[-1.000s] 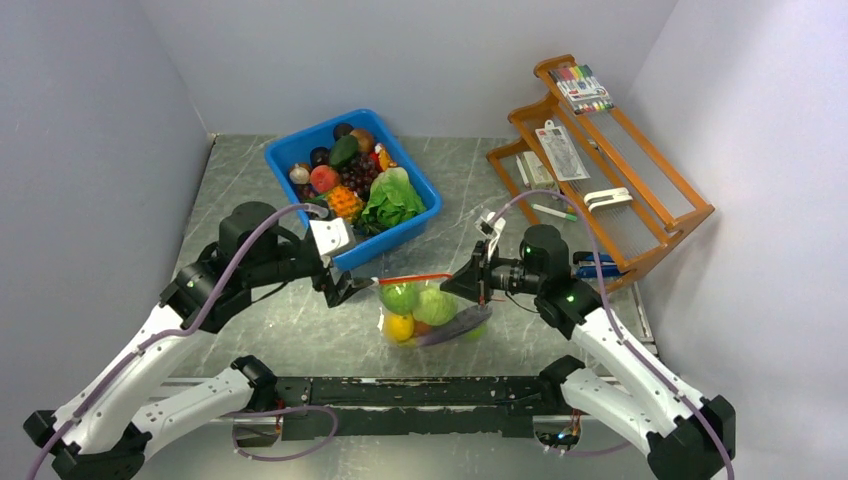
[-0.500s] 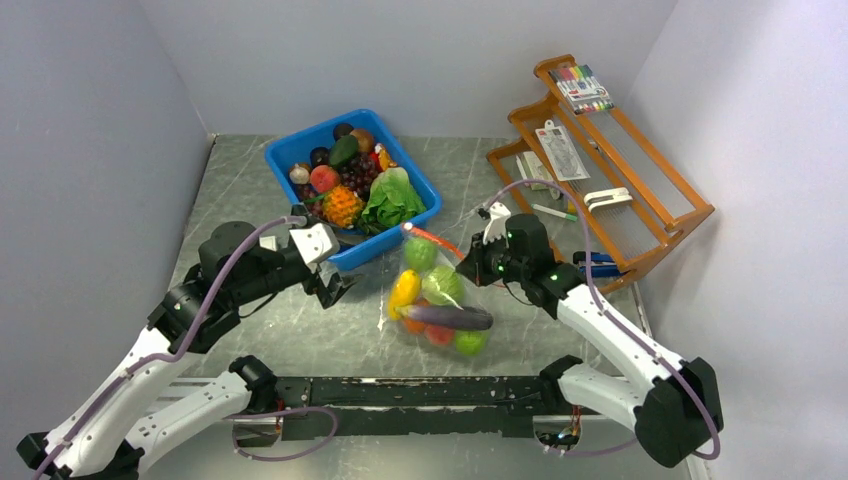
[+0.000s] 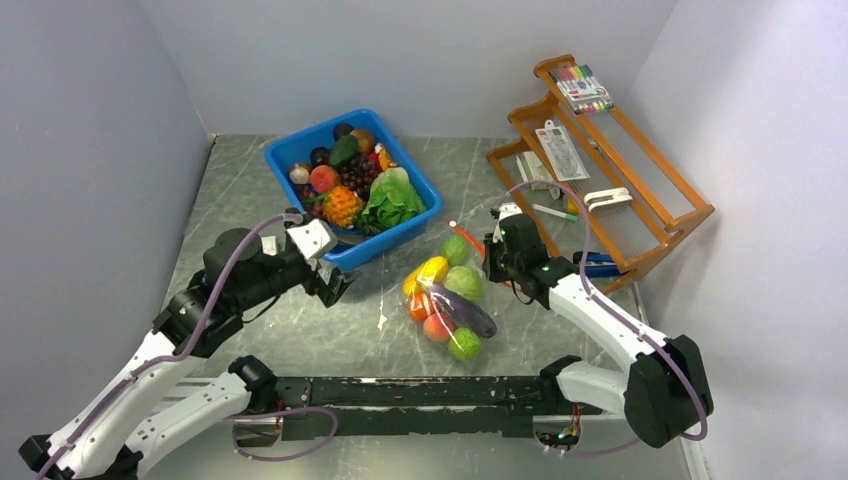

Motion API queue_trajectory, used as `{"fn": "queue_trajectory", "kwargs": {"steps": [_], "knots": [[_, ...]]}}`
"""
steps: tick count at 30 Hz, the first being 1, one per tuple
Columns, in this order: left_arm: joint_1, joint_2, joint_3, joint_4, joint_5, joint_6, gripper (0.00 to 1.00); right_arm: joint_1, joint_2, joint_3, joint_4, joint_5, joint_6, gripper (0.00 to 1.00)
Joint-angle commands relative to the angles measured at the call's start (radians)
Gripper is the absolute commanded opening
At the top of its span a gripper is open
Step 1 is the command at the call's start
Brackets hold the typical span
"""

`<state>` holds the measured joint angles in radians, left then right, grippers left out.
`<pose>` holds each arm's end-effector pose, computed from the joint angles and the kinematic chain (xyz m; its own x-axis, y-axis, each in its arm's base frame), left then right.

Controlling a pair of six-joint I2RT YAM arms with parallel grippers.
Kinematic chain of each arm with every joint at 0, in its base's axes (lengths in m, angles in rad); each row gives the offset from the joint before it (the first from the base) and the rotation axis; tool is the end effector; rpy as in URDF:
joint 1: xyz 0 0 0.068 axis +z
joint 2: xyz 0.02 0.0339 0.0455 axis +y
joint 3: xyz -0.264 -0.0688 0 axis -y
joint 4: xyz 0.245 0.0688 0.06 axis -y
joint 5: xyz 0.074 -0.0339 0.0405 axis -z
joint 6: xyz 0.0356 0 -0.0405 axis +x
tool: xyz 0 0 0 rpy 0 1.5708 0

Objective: Place the food in the zip-top bag and seal the zipper
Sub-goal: Place the zipper food storage bag at the center of the board, then reset both arms

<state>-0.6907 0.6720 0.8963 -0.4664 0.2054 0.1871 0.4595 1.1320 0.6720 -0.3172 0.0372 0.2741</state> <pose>0.1068 -0.0977 0.3647 -0.0372 0.2670 -0.9630 0.7971 0.5891 0.1325 0.2086 0.1018 0.2206 -0.7186 -0.0538 -0.6933 -0.2336 0.9577 0.1679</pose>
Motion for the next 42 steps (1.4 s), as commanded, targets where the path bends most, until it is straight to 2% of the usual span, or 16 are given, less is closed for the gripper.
{"fn": "queue_trajectory", "kwargs": {"steps": [1, 5, 9, 10, 11, 12, 16, 19, 23, 28, 32, 42], "knots": [[0.002, -0.007, -0.023, 0.094, -0.130, -0.149, 1.00, -0.004, 0.008, 0.035, 0.015, 0.119, 0.014, 0.24], [0.003, -0.012, -0.046, 0.153, -0.173, -0.259, 1.00, -0.004, -0.012, 0.099, -0.030, 0.135, 0.018, 0.46], [0.003, -0.021, -0.055, 0.174, -0.268, -0.345, 1.00, -0.004, -0.086, 0.168, -0.051, 0.056, 0.005, 0.60], [0.003, -0.020, -0.046, 0.170, -0.315, -0.377, 1.00, -0.004, -0.108, 0.181, -0.055, 0.025, -0.006, 0.72], [0.002, -0.017, -0.030, 0.154, -0.355, -0.402, 1.00, -0.002, -0.125, 0.195, -0.062, 0.009, -0.006, 0.90], [0.002, -0.013, -0.011, 0.139, -0.380, -0.418, 0.99, -0.001, -0.141, 0.206, -0.071, -0.005, 0.002, 0.99], [0.003, 0.015, 0.069, 0.075, -0.538, -0.542, 0.99, -0.001, -0.187, 0.259, -0.088, -0.041, 0.046, 1.00], [0.002, 0.051, 0.159, 0.006, -0.520, -0.527, 0.99, -0.001, -0.227, 0.318, -0.107, 0.033, 0.134, 1.00], [0.002, 0.063, 0.212, -0.029, -0.492, -0.512, 0.99, -0.001, -0.285, 0.398, -0.114, 0.023, 0.099, 1.00], [0.002, -0.002, 0.161, 0.024, -0.453, -0.544, 0.99, -0.001, -0.357, 0.359, -0.072, 0.042, 0.145, 1.00], [0.002, -0.043, 0.099, 0.050, -0.467, -0.545, 0.99, -0.001, -0.356, 0.310, -0.078, 0.023, 0.179, 1.00], [0.002, -0.050, 0.069, 0.057, -0.428, -0.543, 0.99, -0.001, -0.368, 0.251, -0.060, 0.024, 0.215, 1.00]]}}
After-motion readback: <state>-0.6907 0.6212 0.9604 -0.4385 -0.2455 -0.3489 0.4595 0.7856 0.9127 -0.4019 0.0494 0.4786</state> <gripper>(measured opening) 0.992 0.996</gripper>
